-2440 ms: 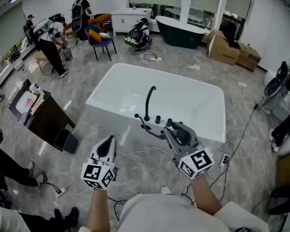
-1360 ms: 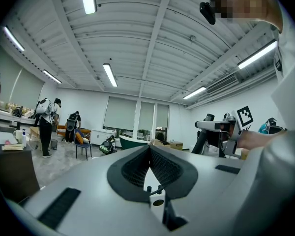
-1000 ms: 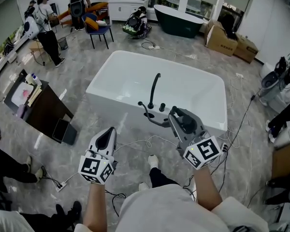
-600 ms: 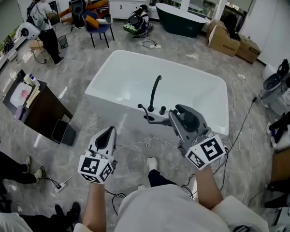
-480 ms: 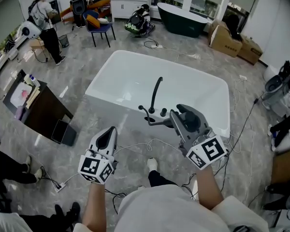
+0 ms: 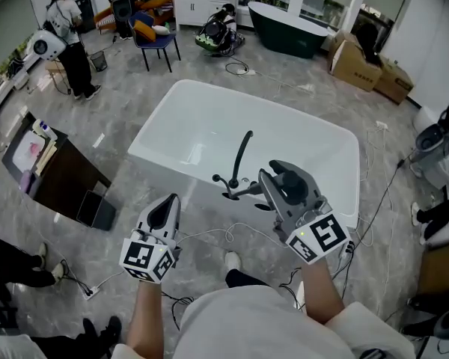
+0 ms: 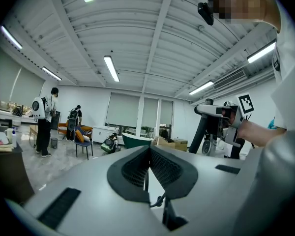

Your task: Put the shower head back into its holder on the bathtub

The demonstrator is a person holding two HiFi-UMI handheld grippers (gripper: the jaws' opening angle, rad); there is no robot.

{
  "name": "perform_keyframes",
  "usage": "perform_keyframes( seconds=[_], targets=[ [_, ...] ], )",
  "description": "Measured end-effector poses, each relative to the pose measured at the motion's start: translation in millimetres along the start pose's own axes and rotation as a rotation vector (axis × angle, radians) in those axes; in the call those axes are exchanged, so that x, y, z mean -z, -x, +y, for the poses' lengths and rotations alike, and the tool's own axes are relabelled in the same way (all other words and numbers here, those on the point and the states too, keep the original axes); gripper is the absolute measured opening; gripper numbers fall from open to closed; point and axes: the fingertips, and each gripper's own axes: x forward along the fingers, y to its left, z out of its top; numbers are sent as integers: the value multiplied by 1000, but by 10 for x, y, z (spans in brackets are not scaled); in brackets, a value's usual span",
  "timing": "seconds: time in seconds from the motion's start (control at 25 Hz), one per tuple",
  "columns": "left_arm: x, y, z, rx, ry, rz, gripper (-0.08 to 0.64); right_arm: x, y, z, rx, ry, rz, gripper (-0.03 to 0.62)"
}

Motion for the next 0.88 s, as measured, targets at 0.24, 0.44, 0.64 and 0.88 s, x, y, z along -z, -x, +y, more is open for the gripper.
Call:
perform_keyframes(
  seconds=[0.24, 0.44, 0.64, 0.88],
  targets=[
    [22, -340, 94, -24, 12, 13, 11, 109, -286, -264, -41, -17, 7, 107],
    [1, -596, 175, -49, 10, 18, 11, 214, -472, -484, -67, -34, 12, 107],
    [25, -834, 153, -73, 4, 29, 11, 367, -540, -744, -88, -58, 19, 107],
    [92, -1113, 156, -90, -1, 56, 11, 470, -639, -1078, -94, -87, 14, 107]
  ],
)
